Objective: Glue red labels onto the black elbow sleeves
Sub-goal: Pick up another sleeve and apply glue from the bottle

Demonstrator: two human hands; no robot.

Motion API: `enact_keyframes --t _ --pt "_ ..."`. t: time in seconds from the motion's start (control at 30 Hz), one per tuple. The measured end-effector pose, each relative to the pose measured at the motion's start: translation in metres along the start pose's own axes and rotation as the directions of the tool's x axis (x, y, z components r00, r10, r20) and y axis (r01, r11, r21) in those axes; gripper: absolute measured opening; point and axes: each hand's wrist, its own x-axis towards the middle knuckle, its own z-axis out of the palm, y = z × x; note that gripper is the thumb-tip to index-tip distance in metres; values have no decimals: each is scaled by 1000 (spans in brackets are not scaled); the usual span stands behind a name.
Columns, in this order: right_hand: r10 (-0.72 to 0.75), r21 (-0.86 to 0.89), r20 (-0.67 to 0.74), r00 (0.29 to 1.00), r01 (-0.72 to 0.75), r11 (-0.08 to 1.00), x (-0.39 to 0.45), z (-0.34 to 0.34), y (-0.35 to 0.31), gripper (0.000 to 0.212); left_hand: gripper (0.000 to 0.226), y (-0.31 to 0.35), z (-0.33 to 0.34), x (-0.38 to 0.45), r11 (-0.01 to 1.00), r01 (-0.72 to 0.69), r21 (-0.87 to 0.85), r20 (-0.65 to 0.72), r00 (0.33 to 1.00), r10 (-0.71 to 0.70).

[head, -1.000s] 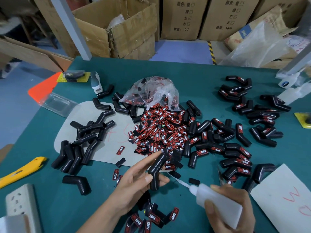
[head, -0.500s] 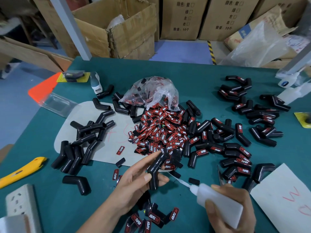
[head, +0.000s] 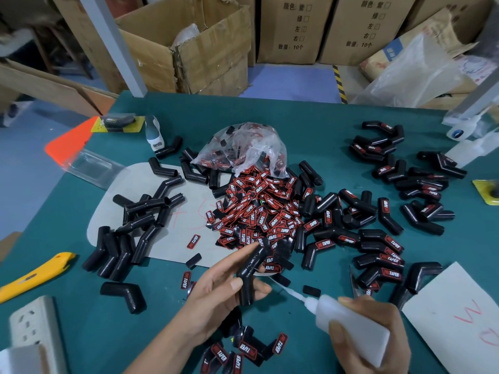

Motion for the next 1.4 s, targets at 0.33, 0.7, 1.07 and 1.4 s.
enact_keyframes --t 0.33,0.7,1.07,1.4 --pt "28 -10 -30 999 -28 1000 1 1 -1 30 64 -2 -2 1 999 1 -37 15 1000 0" --pt "13 5 10 1000 -13 1000 3 2 -4 21 63 -4 -4 0 999 -2 -54 39 999 4" --pt "13 11 -26 1000 -12 1000 -1 -2 6 28 60 -5 -7 1 999 0 -51 67 998 4" --pt "26 42 -15 1000 -26 999 0 -1 4 24 63 -3 -4 1 1000 19 -22 40 999 -18"
